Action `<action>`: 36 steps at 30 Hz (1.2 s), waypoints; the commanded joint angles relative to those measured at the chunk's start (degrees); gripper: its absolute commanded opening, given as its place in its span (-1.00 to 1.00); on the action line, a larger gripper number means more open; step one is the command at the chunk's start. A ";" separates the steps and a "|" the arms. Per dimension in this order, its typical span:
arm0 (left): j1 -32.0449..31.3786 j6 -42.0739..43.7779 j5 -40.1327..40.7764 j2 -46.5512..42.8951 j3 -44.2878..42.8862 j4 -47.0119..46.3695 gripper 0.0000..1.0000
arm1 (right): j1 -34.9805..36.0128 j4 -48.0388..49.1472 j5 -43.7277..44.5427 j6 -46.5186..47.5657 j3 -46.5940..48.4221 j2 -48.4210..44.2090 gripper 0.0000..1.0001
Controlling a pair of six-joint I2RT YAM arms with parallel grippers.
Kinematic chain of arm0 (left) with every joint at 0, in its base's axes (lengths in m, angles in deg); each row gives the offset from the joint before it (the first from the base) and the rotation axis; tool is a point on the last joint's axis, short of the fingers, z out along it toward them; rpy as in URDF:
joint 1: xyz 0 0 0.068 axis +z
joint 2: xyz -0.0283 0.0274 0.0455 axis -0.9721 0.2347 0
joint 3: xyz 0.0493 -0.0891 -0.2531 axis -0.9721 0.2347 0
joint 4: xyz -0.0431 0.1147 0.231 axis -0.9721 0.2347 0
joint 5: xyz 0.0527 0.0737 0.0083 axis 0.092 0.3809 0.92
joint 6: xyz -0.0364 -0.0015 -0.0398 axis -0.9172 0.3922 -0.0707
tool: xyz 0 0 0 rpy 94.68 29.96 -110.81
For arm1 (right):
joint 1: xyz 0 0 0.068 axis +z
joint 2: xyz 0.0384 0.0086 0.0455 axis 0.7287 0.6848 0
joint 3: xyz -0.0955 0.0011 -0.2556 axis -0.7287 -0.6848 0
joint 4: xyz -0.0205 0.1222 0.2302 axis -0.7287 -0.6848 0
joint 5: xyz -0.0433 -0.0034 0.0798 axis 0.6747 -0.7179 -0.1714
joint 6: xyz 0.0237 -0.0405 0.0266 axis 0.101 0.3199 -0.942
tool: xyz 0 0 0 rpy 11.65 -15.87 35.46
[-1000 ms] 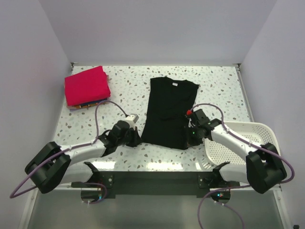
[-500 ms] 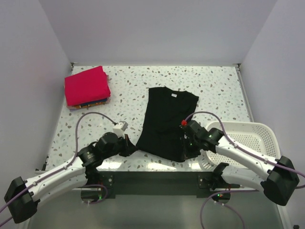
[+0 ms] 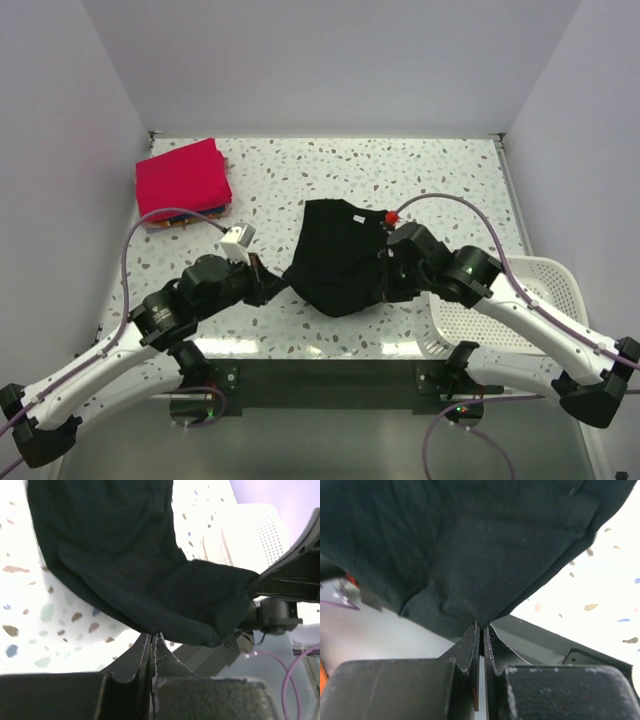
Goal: Fold and stack the t-shirts
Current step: Fold the tshirt
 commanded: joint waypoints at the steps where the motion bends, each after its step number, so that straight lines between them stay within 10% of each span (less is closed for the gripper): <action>1: -0.25 3.54 5.80 5.41 -6.30 0.44 -1.00 | 0.25 -4.11 9.86 -0.19 4.48 -0.69 -1.00; 36: 19.26 20.34 -12.02 42.79 -23.62 -20.48 -1.00 | -27.51 13.91 5.24 19.93 12.91 17.24 -1.00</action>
